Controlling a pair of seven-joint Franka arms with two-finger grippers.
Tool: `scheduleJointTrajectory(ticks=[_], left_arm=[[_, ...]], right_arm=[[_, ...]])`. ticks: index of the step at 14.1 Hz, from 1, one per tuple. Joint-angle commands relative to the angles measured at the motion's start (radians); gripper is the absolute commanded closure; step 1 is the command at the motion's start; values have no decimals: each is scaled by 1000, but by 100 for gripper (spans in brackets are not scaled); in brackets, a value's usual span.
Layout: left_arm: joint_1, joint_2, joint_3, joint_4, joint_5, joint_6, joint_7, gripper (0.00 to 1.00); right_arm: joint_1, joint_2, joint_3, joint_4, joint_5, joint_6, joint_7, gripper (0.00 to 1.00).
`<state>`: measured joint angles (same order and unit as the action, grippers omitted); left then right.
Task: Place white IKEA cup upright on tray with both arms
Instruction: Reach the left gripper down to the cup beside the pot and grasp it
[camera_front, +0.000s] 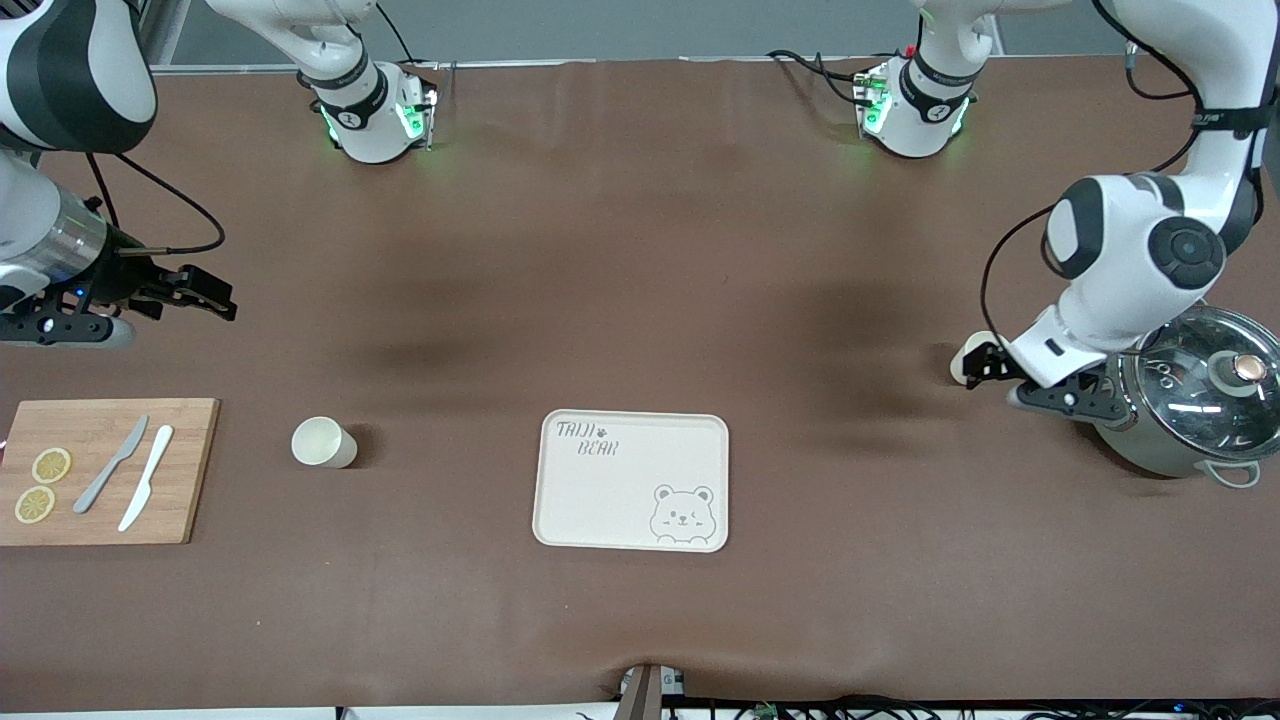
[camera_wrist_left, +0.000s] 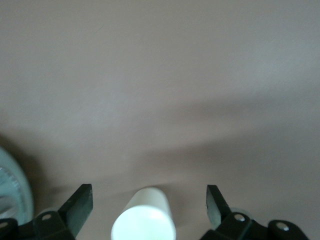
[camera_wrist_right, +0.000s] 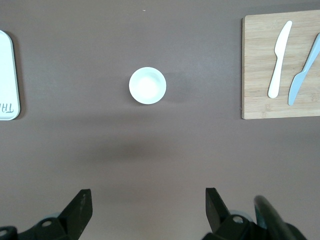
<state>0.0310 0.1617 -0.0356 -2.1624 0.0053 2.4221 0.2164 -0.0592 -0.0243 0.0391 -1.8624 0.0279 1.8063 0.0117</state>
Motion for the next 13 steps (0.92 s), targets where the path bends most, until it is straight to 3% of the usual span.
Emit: scheduleJointTrajectory(ticks=[1, 6, 13], left_arm=[[78, -82, -9, -121, 18, 70, 82, 0], [142, -77, -10, -227, 18, 219, 138, 0], [168, -50, -10, -298, 18, 337, 162, 0]], right_arm=[[-8, 4, 7, 12, 18, -1, 7, 0], [-8, 4, 7, 12, 18, -2, 7, 0], [-7, 4, 7, 12, 18, -4, 7, 0]])
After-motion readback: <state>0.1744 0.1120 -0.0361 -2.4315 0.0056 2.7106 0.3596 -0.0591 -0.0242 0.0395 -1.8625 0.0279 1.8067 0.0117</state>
